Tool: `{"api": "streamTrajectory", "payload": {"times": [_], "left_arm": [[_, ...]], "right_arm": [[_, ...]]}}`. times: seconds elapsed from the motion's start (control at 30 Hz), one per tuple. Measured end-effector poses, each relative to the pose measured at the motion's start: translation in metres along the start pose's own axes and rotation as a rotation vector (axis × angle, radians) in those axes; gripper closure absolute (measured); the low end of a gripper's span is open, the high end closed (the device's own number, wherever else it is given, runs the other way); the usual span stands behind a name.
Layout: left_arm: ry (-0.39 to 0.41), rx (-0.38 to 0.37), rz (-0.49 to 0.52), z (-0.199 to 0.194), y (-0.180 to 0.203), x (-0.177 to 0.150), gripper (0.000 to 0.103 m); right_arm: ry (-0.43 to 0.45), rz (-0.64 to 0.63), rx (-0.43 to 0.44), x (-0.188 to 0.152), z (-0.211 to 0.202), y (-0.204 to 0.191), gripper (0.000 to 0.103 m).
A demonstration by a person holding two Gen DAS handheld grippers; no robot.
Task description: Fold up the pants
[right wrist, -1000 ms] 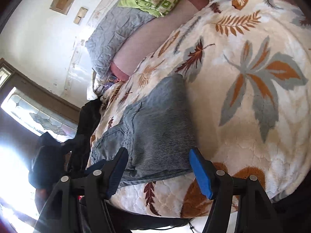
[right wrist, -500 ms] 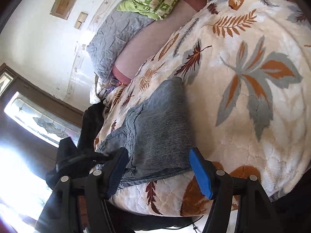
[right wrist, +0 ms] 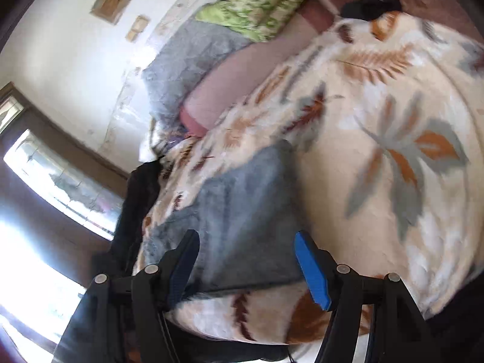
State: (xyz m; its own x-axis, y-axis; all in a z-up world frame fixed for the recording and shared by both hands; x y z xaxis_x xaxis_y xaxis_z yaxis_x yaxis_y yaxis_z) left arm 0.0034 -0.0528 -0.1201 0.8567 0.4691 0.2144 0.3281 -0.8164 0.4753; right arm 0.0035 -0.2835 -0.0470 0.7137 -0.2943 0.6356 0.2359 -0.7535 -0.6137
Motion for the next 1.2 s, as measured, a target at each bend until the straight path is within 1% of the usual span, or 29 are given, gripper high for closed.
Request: {"api": "streamTrajectory", "payload": {"times": [0.07, 0.1, 0.13, 0.17, 0.2, 0.23, 0.27, 0.3, 0.33, 0.37, 0.4, 0.43, 0.47, 0.53, 0.57, 0.63, 0.67, 0.7, 0.73, 0.77, 0.8, 0.87, 0.93, 0.97, 1.0, 1.03, 1.07, 1.13, 1.2], "left_arm": [[-0.001, 0.003, 0.009, 0.000, 0.001, 0.002, 0.093], [-0.005, 0.000, 0.006, 0.000, 0.002, 0.002, 0.093], [-0.010, -0.010, 0.004, 0.001, 0.000, 0.003, 0.093], [-0.011, -0.015, 0.007, 0.000, -0.001, 0.002, 0.093], [-0.010, -0.017, 0.007, 0.001, 0.002, 0.003, 0.093], [-0.011, -0.021, 0.007, -0.001, 0.000, 0.002, 0.092], [-0.016, -0.021, 0.015, -0.002, 0.000, 0.003, 0.091], [-0.018, -0.027, 0.020, -0.005, 0.004, 0.003, 0.091], [-0.014, -0.035, 0.021, -0.011, 0.005, 0.002, 0.091], [0.016, -0.038, 0.039, -0.022, 0.011, 0.006, 0.083], [0.102, -0.028, 0.084, -0.042, 0.020, 0.014, 0.078], [0.184, -0.032, 0.132, -0.063, 0.027, 0.021, 0.069], [0.228, -0.047, 0.170, -0.074, 0.038, 0.024, 0.058], [0.253, -0.110, 0.245, -0.084, 0.063, 0.027, 0.051], [0.237, -0.115, 0.268, -0.076, 0.070, 0.027, 0.051], [0.162, -0.060, 0.280, -0.045, 0.066, 0.025, 0.051], [0.096, 0.007, 0.274, -0.017, 0.053, 0.021, 0.051], [0.039, 0.063, 0.268, 0.004, 0.042, 0.017, 0.056], [0.038, 0.065, 0.276, 0.014, 0.037, 0.015, 0.057], [0.099, 0.063, 0.320, 0.007, 0.040, 0.015, 0.057], [0.096, 0.080, 0.340, 0.006, 0.041, 0.012, 0.057], [0.095, 0.085, 0.342, 0.007, 0.041, 0.013, 0.057], [0.093, 0.077, 0.338, 0.008, 0.042, 0.014, 0.057], [0.093, 0.071, 0.336, 0.008, 0.042, 0.014, 0.057], [0.094, 0.066, 0.338, 0.007, 0.041, 0.013, 0.057], [0.096, 0.063, 0.340, 0.007, 0.041, 0.012, 0.057], [0.097, 0.061, 0.339, 0.007, 0.041, 0.014, 0.057], [0.093, 0.058, 0.340, 0.004, 0.037, 0.013, 0.057], [0.090, 0.046, 0.333, 0.004, 0.039, 0.012, 0.057]], "right_arm": [[-0.009, 0.001, 0.028, 0.013, 0.007, -0.010, 0.034], [-0.012, 0.030, 0.070, 0.020, 0.012, -0.014, 0.034], [-0.024, 0.066, 0.136, 0.024, 0.019, -0.018, 0.034], [-0.051, 0.097, 0.197, 0.024, 0.028, -0.021, 0.031], [-0.125, 0.163, 0.277, 0.015, 0.048, -0.017, 0.030], [-0.178, 0.211, 0.262, 0.003, 0.062, -0.007, 0.030], [-0.297, 0.297, 0.168, -0.025, 0.087, 0.021, 0.030], [-0.326, 0.346, 0.166, -0.037, 0.095, 0.032, 0.039], [-0.278, 0.360, 0.190, -0.034, 0.090, 0.035, 0.041], [-0.288, 0.367, 0.217, -0.033, 0.086, 0.033, 0.041], [-0.303, 0.357, 0.219, -0.034, 0.083, 0.033, 0.041], [-0.307, 0.353, 0.226, -0.035, 0.084, 0.033, 0.041], [-0.306, 0.353, 0.229, -0.037, 0.084, 0.033, 0.041], [-0.301, 0.363, 0.231, -0.037, 0.084, 0.033, 0.041], [-0.303, 0.371, 0.230, -0.036, 0.083, 0.033, 0.041], [-0.319, 0.387, 0.225, -0.033, 0.082, 0.032, 0.041], [-0.312, 0.367, 0.222, -0.025, 0.077, 0.030, 0.041], [-0.292, 0.344, 0.221, -0.016, 0.073, 0.028, 0.040], [-0.270, 0.322, 0.227, -0.004, 0.068, 0.026, 0.040], [-0.251, 0.303, 0.238, 0.010, 0.063, 0.022, 0.040], [-0.235, 0.285, 0.246, 0.024, 0.060, 0.019, 0.039], [-0.215, 0.263, 0.235, 0.049, 0.065, 0.016, 0.036], [-0.244, 0.252, 0.266, 0.067, 0.091, 0.014, 0.034], [-0.262, 0.242, 0.244, 0.069, 0.104, 0.017, 0.034], [-0.295, 0.236, 0.176, 0.067, 0.123, 0.030, 0.034], [-0.343, 0.242, 0.113, 0.060, 0.143, 0.044, 0.034], [-0.414, 0.263, 0.077, 0.045, 0.165, 0.061, 0.035], [-0.354, 0.311, 0.100, 0.052, 0.157, 0.062, 0.037], [-0.320, 0.250, 0.084, 0.057, 0.137, 0.051, 0.037]]}}
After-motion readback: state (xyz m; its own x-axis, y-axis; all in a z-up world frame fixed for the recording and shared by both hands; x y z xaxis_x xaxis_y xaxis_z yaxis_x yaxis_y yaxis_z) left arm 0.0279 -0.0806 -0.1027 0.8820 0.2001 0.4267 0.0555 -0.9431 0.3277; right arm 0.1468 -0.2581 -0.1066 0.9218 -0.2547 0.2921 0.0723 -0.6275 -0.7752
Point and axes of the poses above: each gripper's, at about its wrist camera, not at the fingertips, and z roughly the way its jaws point, y to its right, x to its top, the point moved 9 cm from there along z, roughly the way its jaws point, and after that the axes turned 10 degrees about -z, right-handed, at the moved point
